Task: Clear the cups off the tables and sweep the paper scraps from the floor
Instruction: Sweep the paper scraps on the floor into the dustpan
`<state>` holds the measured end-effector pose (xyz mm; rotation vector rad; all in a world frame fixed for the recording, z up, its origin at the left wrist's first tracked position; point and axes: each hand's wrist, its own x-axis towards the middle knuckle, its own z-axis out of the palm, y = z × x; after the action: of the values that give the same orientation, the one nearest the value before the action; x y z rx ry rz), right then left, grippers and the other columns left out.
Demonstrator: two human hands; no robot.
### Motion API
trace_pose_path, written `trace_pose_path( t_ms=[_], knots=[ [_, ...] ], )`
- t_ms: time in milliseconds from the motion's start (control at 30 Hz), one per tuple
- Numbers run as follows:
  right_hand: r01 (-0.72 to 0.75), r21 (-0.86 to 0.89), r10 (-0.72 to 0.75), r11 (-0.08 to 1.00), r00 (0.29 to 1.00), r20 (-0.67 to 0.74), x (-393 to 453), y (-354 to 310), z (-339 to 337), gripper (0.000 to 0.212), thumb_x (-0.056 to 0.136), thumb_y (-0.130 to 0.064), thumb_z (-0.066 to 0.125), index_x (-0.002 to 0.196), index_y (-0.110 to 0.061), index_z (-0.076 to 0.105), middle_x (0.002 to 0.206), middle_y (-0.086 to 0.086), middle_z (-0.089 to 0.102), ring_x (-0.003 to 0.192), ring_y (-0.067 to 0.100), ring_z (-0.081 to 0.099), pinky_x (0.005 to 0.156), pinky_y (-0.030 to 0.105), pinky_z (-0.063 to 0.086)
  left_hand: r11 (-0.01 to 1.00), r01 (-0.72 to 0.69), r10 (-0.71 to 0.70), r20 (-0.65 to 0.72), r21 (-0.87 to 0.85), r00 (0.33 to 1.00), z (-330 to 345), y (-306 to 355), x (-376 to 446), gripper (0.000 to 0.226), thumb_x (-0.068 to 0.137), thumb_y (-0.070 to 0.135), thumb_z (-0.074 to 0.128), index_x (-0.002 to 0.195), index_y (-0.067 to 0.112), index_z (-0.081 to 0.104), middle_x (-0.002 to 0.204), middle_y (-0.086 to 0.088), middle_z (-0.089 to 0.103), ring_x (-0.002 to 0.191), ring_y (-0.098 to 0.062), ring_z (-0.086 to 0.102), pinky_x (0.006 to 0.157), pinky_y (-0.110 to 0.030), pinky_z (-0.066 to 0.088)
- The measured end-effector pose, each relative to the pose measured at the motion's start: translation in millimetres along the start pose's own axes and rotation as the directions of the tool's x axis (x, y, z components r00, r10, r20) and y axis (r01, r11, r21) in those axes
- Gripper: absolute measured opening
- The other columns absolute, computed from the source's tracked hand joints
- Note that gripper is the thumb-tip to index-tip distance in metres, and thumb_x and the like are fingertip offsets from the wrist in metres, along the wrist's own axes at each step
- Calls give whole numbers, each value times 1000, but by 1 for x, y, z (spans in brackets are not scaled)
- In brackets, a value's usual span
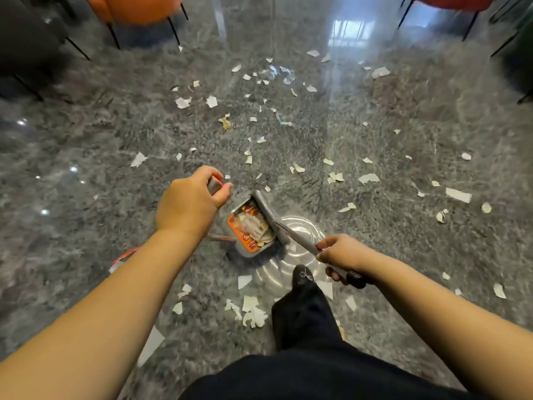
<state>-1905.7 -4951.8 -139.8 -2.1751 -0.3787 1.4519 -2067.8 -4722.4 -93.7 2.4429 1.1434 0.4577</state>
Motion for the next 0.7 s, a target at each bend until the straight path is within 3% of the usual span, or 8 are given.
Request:
trace_pose_path(
  t_ms=[233,533,700],
  knots=[
    [7,53,-9,999,999,34,92,-95,-109,34,91,3,49,124,12,47,60,12,45,27,12,45,31,15,32,999,51,-51,2,1,999,35,40,152,22,87,49,65,98,30,65,81,-7,69,73,-32,61,55,-31,41],
    [0,75,-1,997,1000,12,196,-204,-204,31,92,1,51,123,0,50,61,12,49,28,13,46,32,16,33,999,44,-44,-17,-25,999,59,57,329,21,87,50,65,97,31,64,76,-4,68,69,-28,61,55,-35,49],
    [-19,92,19,996,1000,-2,277,-272,-241,27,92,-1,51,119,-5,52,60,11,51,29,13,46,32,16,34,999,17,-17,15,-28,1000,81,45,442,22,87,50,64,98,32,63,76,-3,67,69,-27,59,54,-32,45]
  ],
)
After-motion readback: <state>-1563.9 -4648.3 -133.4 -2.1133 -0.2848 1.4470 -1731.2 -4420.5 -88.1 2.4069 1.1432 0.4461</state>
